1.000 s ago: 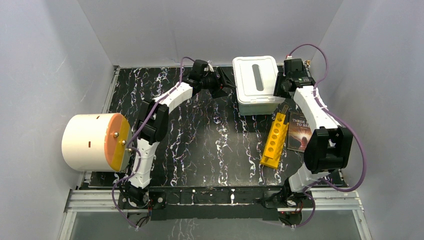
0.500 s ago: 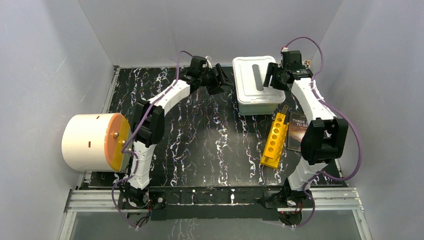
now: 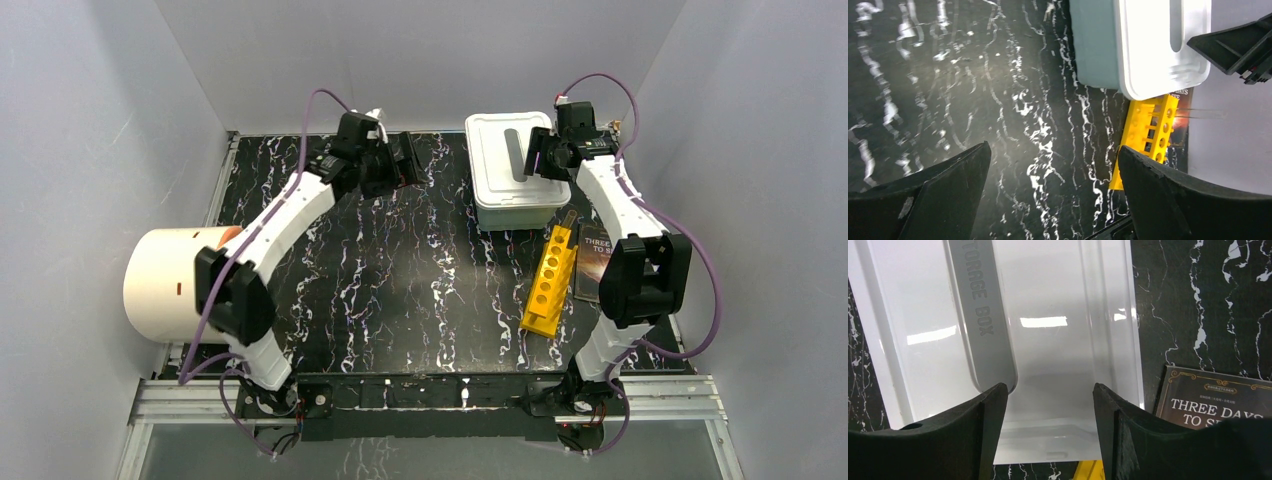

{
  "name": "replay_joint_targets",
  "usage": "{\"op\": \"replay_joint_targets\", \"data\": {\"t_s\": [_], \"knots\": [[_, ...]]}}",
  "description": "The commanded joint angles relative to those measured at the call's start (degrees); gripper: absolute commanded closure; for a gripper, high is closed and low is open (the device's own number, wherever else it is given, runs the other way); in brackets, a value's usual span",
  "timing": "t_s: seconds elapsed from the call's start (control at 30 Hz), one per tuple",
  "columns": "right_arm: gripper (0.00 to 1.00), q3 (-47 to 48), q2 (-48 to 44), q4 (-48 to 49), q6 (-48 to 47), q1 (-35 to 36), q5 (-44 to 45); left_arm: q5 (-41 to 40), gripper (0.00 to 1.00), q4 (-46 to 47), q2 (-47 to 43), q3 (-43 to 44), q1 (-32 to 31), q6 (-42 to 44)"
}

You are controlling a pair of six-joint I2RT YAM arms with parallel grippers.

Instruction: Organize the chemistry lab equipment

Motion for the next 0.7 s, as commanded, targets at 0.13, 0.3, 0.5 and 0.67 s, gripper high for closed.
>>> {"op": "replay_joint_targets", "data": {"t_s": [0.13, 0.3, 0.5, 0.67], "knots": [[0.25, 11.23, -8.01, -11.00, -0.85, -0.01, 5.31, -14.79, 0.02, -11.01, -16.06, -4.39, 0.35, 2.62], [0.23, 4.92, -19.75, -12.89, -1.15, -0.08, 7.04, -16.52, 0.02, -14.63, -22.85, -4.16, 0.26, 4.09], [0.19, -8.97, -40.03, -14.09, -0.26, -0.07, 6.86, -24.06, 0.02, -18.49, -28.73, -3.71, 0.26, 7.81], [0.02, -14.80, -52.48, -16.25, 0.36, -0.08, 6.38, -26.47, 0.02, -18.84, -32.93, -2.52, 0.26, 10.20]]}}
